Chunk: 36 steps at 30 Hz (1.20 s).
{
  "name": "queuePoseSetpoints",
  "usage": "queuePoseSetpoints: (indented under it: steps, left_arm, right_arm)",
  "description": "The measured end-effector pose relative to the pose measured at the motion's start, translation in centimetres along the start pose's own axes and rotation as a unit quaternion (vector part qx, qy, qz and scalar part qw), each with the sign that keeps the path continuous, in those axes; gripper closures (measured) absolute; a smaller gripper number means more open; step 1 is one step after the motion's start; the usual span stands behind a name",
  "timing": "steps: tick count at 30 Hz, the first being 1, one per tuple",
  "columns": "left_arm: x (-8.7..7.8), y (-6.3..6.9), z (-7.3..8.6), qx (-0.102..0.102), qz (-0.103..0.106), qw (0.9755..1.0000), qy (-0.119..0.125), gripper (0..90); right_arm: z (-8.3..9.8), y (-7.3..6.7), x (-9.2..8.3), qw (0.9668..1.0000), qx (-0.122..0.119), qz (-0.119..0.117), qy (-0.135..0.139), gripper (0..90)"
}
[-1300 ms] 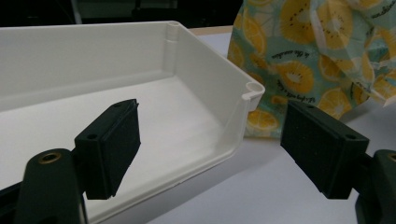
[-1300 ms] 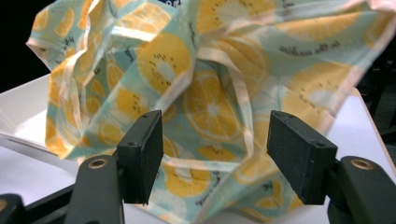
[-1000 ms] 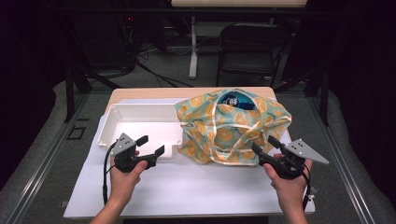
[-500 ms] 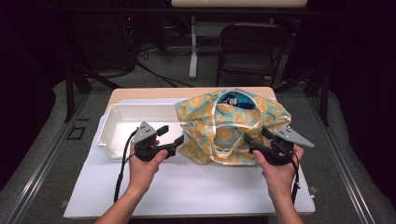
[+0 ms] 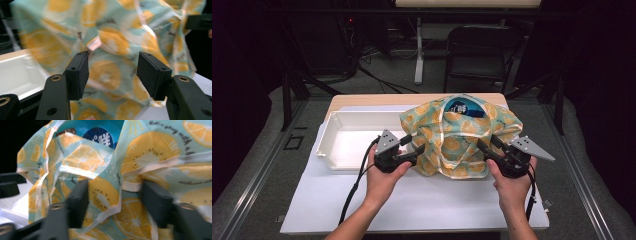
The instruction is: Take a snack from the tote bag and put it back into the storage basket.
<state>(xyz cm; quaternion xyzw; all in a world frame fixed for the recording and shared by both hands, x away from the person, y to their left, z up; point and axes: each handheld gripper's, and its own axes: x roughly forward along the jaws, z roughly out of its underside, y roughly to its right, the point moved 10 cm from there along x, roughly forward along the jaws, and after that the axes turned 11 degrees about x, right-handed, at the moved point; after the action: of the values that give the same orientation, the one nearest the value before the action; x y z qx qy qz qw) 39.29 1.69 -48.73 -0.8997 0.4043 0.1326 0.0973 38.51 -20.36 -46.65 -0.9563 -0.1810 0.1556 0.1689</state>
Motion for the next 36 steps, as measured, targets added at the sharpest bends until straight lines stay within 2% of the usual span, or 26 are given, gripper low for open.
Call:
queuePoseSetpoints:
  steps: [1,3,5,7,10,11,12,14,15,16,17,18,20,22,25,29,36]
  left_arm:
    - [0.2,0.5,0.0,0.003,0.007,1.0000,0.000,42.4]
    - [0.6,1.8,-0.2,0.004,0.023,0.9997,-0.002,39.1]
    - [0.7,2.2,-0.3,0.005,0.025,0.9997,0.001,37.7]
    - [1.1,3.0,-0.6,0.017,0.027,0.9995,-0.002,34.9]
    - [1.3,3.2,-0.8,0.018,0.024,0.9996,-0.001,33.6]
    - [1.3,3.2,-1.0,0.013,0.015,0.9998,0.005,33.3]
    - [1.3,3.4,-1.1,0.015,0.029,0.9995,0.005,33.0]
    - [1.4,3.7,-1.3,0.018,0.030,0.9994,0.006,30.7]
    - [1.6,3.9,-1.4,0.019,0.029,0.9994,0.003,30.7]
    - [1.9,4.3,-1.4,0.022,0.032,0.9992,-0.004,27.5]
    - [1.9,4.3,-1.4,0.022,0.032,0.9992,-0.004,25.2]
    - [2.3,4.7,-1.5,0.024,0.033,0.9991,-0.007,22.9]
    - [2.4,4.9,-1.5,0.028,0.032,0.9990,-0.010,21.3]
    - [2.6,5.1,-1.5,0.030,0.030,0.9990,-0.015,15.6]
    - [2.9,5.5,-1.5,0.030,0.030,0.9990,-0.016,14.6]
    - [3.2,6.3,-1.4,0.044,0.042,0.9980,-0.019,14.2]
    - [3.4,7.7,-2.0,0.057,0.058,0.9966,-0.008,13.0]
  right_arm:
    - [0.0,0.0,0.0,1.0000,0.000,0.000,0.000,60.9]
    - [-0.6,0.3,-0.6,0.9999,0.001,0.002,0.016,79.5]
    - [-0.9,0.3,-0.8,0.9997,0.004,-0.001,0.026,80.8]
    - [-1.2,0.0,-1.4,0.9993,0.000,-0.006,0.036,85.5]
    - [-1.2,-0.2,-1.5,0.9993,-0.005,-0.014,0.035,87.1]
    - [-1.2,-0.4,-1.6,0.9991,-0.006,-0.018,0.038,87.3]
    - [-1.1,-0.5,-1.7,0.9991,-0.010,-0.021,0.035,87.3]
    - [-1.2,-1.0,-1.8,0.9986,-0.005,-0.038,0.038,87.2]
    - [-1.2,-1.0,-1.8,0.9986,-0.005,-0.038,0.038,87.2]
    - [-1.2,-1.5,-1.9,0.9981,-0.007,-0.051,0.035,87.2]
    - [-1.2,-1.5,-1.9,0.9981,-0.007,-0.051,0.035,87.2]
    - [-1.0,-2.1,-1.8,0.9975,-0.012,-0.063,0.028,87.1]
    - [-0.9,-2.4,-1.8,0.9972,-0.016,-0.069,0.026,87.0]
    - [-0.7,-3.2,-1.6,0.9963,-0.020,-0.081,0.019,86.7]
    - [-0.6,-3.5,-1.5,0.9960,-0.020,-0.085,0.017,86.7]
    - [-0.5,-4.1,-1.3,0.9954,-0.025,-0.092,0.010,86.7]
    - [-0.2,-5.0,-1.0,0.9942,-0.022,-0.105,0.006,86.6]
